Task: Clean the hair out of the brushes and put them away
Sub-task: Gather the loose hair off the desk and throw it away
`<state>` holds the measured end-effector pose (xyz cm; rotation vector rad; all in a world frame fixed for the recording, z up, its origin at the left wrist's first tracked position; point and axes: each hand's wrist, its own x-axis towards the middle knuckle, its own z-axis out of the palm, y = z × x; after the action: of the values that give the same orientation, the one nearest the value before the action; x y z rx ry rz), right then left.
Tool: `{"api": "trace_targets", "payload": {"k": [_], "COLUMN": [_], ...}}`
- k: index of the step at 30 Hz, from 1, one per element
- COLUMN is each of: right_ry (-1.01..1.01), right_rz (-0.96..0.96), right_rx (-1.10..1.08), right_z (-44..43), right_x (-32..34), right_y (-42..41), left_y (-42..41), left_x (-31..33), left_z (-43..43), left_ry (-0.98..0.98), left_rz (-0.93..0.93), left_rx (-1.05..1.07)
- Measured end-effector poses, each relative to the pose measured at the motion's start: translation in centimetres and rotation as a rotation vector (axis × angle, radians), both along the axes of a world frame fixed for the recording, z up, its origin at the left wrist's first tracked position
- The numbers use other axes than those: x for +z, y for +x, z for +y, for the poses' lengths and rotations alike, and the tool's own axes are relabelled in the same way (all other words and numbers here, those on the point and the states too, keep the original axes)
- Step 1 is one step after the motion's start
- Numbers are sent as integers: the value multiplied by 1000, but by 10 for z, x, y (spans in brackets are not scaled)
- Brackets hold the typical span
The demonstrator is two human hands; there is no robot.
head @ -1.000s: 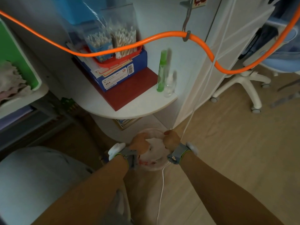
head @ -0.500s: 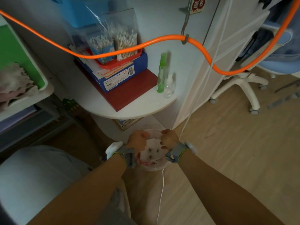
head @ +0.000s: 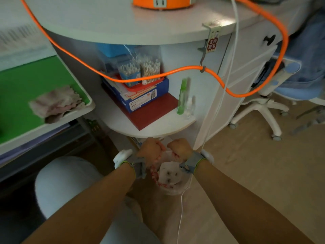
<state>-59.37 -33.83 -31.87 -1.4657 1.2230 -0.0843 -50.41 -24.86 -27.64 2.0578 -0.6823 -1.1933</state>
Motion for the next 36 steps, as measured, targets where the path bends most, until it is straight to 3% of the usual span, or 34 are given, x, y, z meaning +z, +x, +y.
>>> {"api": "trace_targets", "payload": {"k": [4, 9, 12, 15, 26, 36], "right_ry": [-159, -213, -221, -192, -315, -248], "right_rz": [23, -8, -71, -169, -280, -324], "right_rx": [122, 111, 86, 6, 150, 226], "right_z": [9, 22, 34, 40, 72, 88], "right_x": [28, 64, 89, 106, 173, 217], "right_y": [6, 17, 27, 39, 103, 171], "left_y": [9, 19, 27, 35, 82, 146], "left_x": [20, 58, 77, 94, 150, 182], "left_z": [8, 22, 32, 44, 92, 122], "left_ry": [-56, -129, -178, -244, -397, -400], "left_rz": [-79, -124, -163, -176, -312, -397], "left_rx": [-33, -104, 14, 1, 201, 375]}}
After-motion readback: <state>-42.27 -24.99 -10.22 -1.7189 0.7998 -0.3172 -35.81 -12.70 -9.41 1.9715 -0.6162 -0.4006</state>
